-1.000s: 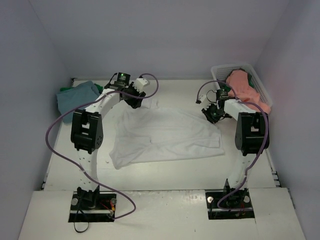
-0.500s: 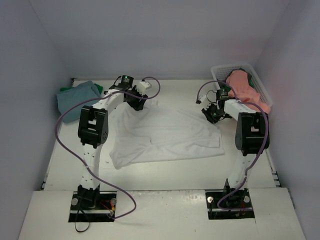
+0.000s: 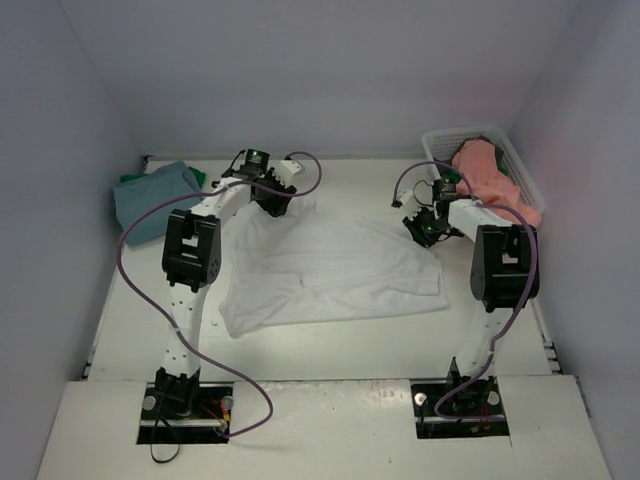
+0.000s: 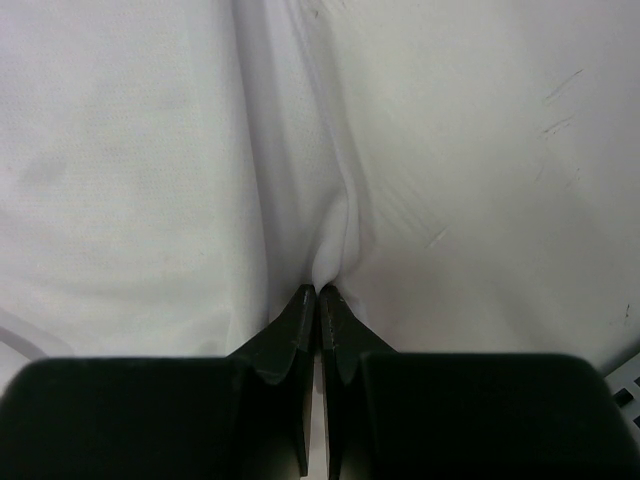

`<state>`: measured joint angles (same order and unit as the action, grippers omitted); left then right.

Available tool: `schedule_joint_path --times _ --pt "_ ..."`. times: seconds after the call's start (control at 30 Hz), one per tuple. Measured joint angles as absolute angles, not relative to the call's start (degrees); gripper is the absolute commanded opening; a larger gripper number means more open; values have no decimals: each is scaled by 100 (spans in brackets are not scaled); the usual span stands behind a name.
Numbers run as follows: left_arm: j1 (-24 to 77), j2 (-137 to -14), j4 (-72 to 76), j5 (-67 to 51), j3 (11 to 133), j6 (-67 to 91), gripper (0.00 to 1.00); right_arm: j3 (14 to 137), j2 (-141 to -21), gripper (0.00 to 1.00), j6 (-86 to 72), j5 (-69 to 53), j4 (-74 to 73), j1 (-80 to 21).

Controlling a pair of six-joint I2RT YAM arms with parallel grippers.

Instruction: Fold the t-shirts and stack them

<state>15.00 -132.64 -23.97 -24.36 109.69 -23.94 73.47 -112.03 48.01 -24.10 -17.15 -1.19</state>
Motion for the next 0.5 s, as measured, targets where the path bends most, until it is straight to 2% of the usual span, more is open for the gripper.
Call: schedule_joint_path --times 0.17,0.27,0.3,0.33,0.37,0.4,0.5 --pt "1500 -13531 -2534 -2475 11225 -2412 39 7332 -11196 0 4799 -2443 -1712 -119" --pt "1500 -13535 -2661 -2488 11303 -2453 27 7325 -11194 0 4799 -2462 -1712 -119" --pt "1500 -13535 -2705 -2504 11316 -2469 17 7323 -11192 0 4799 -2473 -1712 -119" --pt "1500 -13537 -2751 -2517 11327 -2475 13 7317 -11187 0 4799 -2484 -1710 -119" --pt "1500 -13541 -2801 -2530 11347 -2502 5 7310 -11185 0 4799 -2495 -1712 -119" --pt "1500 -13544 -2827 -2541 11358 -2499 1 7310 -11183 0 4799 -2497 -1712 -121" --pt "1500 -13544 -2873 -2547 11365 -2530 0 7306 -11181 0 4799 -2506 -1710 -119"
